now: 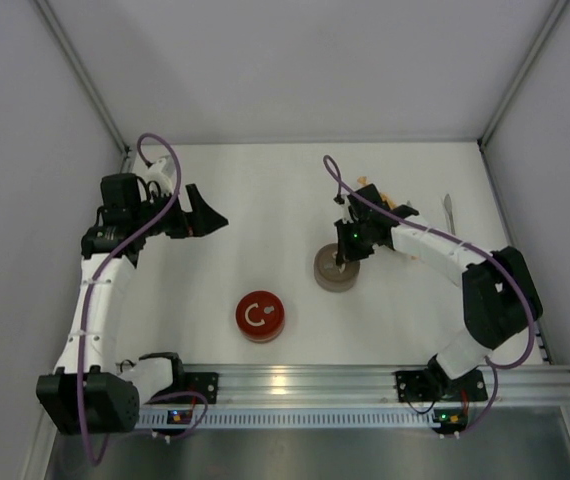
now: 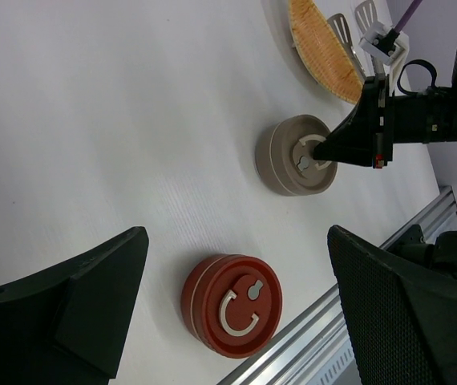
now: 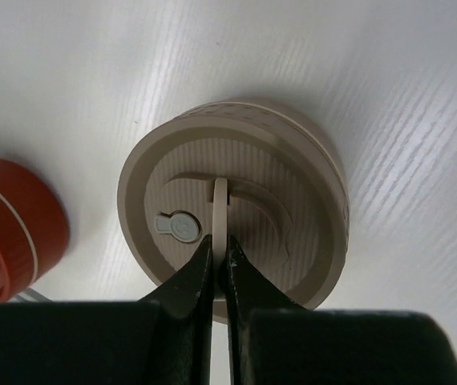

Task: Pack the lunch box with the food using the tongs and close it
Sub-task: Move the packing box to the center of the board.

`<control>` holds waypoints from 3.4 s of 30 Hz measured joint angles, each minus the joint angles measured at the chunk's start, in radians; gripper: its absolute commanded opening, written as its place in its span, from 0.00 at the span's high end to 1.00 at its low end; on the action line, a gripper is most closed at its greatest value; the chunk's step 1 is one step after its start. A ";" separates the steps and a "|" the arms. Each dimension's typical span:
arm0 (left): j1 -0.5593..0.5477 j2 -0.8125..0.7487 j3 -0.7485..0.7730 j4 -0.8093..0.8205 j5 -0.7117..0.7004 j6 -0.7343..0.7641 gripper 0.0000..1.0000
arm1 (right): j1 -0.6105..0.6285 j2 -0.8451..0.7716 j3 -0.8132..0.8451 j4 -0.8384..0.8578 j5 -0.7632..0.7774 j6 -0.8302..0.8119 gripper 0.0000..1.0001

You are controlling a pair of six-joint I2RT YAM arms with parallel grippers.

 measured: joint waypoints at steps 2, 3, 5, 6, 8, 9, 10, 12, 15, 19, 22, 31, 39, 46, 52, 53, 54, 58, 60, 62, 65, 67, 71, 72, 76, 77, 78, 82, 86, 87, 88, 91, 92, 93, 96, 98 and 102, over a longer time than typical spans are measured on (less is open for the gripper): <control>0.000 0.002 -0.005 0.008 -0.010 -0.012 0.02 | 0.000 0.002 -0.006 0.014 -0.020 0.039 1.00; 0.000 0.004 -0.010 0.013 -0.013 -0.016 0.02 | 0.000 0.004 -0.008 0.022 -0.036 0.052 0.95; 0.000 0.007 -0.021 0.023 -0.016 -0.023 0.02 | 0.000 0.013 -0.008 0.032 -0.060 0.075 0.82; 0.000 0.011 -0.026 0.027 -0.018 -0.025 0.02 | 0.000 0.015 -0.008 0.039 -0.073 0.083 0.77; 0.000 0.023 -0.030 0.032 -0.018 -0.029 0.02 | 0.000 0.014 -0.012 0.052 -0.102 0.098 0.59; 0.000 0.031 -0.031 0.035 -0.018 -0.032 0.02 | 0.001 0.013 -0.013 0.059 -0.122 0.100 0.52; 0.000 0.038 -0.031 0.037 -0.018 -0.034 0.02 | 0.003 0.010 -0.014 0.064 -0.135 0.101 0.38; 0.000 0.050 -0.034 0.044 -0.017 -0.040 0.02 | 0.008 -0.005 -0.023 0.082 -0.167 0.103 0.29; 0.000 0.055 -0.041 0.049 -0.013 -0.043 0.02 | 0.016 -0.028 -0.041 0.101 -0.172 0.090 0.25; 0.000 0.054 -0.042 0.050 -0.006 -0.042 0.02 | 0.019 -0.047 -0.050 0.095 -0.157 0.068 0.23; 0.000 0.050 -0.042 0.050 -0.005 -0.039 0.02 | 0.019 -0.060 -0.051 0.077 -0.144 0.041 0.21; 0.000 0.006 -0.042 0.050 -0.001 -0.024 0.02 | 0.019 -0.111 -0.052 0.014 -0.110 -0.034 0.01; 0.000 0.002 -0.042 0.049 0.002 -0.007 0.02 | -0.039 -0.116 -0.051 0.002 -0.146 -0.143 0.04; 0.000 -0.016 -0.042 0.049 0.002 0.015 0.02 | -0.106 -0.185 0.003 -0.052 -0.212 -0.306 0.29; 0.000 -0.016 -0.042 0.048 0.002 0.021 0.02 | -0.099 -0.193 0.043 -0.080 -0.306 -0.372 0.85; 0.000 -0.016 -0.042 0.048 0.002 0.021 0.02 | -0.098 -0.186 0.043 -0.087 -0.328 -0.378 0.87; 0.000 -0.016 -0.042 0.048 0.002 0.021 0.02 | -0.097 -0.175 0.043 -0.092 -0.351 -0.381 0.88; 0.000 -0.016 -0.042 0.048 0.002 0.021 0.02 | -0.097 -0.088 0.043 -0.113 -0.444 -0.388 0.90; 0.000 -0.016 -0.042 0.047 0.002 0.021 0.02 | -0.097 -0.048 0.043 -0.121 -0.467 -0.391 0.88; 0.000 -0.016 -0.042 0.047 0.002 0.022 0.02 | -0.099 -0.002 0.042 -0.126 -0.495 -0.393 0.83; 0.000 -0.014 -0.042 0.045 0.002 0.024 0.02 | -0.119 0.036 0.042 -0.126 -0.542 -0.395 0.76; 0.000 -0.011 -0.042 0.045 0.002 0.024 0.02 | -0.153 0.065 0.043 -0.125 -0.578 -0.398 0.75; 0.000 0.002 -0.042 0.046 0.005 0.024 0.02 | -0.258 0.140 0.043 -0.127 -0.635 -0.402 0.74; 0.000 0.005 -0.042 0.046 0.006 0.024 0.02 | -0.281 0.155 0.043 -0.136 -0.666 -0.402 0.71; 0.000 0.015 -0.045 0.047 0.010 0.024 0.02 | -0.318 0.171 0.056 -0.169 -0.708 -0.419 0.60; 0.000 0.017 -0.046 0.048 0.010 0.025 0.02 | -0.320 0.171 0.062 -0.176 -0.708 -0.427 0.57; 0.000 0.019 -0.046 0.048 0.013 0.025 0.02 | -0.320 0.171 0.069 -0.185 -0.712 -0.437 0.54; 0.000 0.021 -0.047 0.048 0.018 0.032 0.02 | -0.320 0.171 0.126 -0.241 -0.715 -0.489 0.47; 0.000 0.021 -0.047 0.047 0.043 0.051 0.02 | -0.320 0.169 0.223 -0.281 -0.703 -0.539 0.45; 0.000 0.021 -0.047 0.046 0.056 0.064 0.02 | -0.320 0.169 0.250 -0.287 -0.695 -0.551 0.45; 0.000 0.021 -0.047 0.044 0.077 0.078 0.02 | -0.320 0.169 0.274 -0.293 -0.681 -0.568 0.45; 0.000 0.024 -0.047 0.027 0.146 0.127 0.02 | -0.320 0.172 0.334 -0.302 -0.628 -0.613 0.45; 0.000 0.027 -0.047 0.020 0.169 0.145 0.02 | -0.320 0.179 0.354 -0.307 -0.607 -0.630 0.45; 0.000 0.034 -0.045 0.011 0.187 0.160 0.02 | -0.318 0.191 0.376 -0.314 -0.589 -0.644 0.45; 0.000 0.055 -0.042 -0.017 0.227 0.197 0.02 | -0.314 0.238 0.406 -0.314 -0.536 -0.681 0.45; 0.000 0.067 -0.042 -0.029 0.238 0.212 0.02 | -0.311 0.268 0.406 -0.320 -0.504 -0.700 0.45; 0.000 0.075 -0.040 -0.042 0.249 0.225 0.02 | -0.298 0.312 0.401 -0.321 -0.454 -0.731 0.45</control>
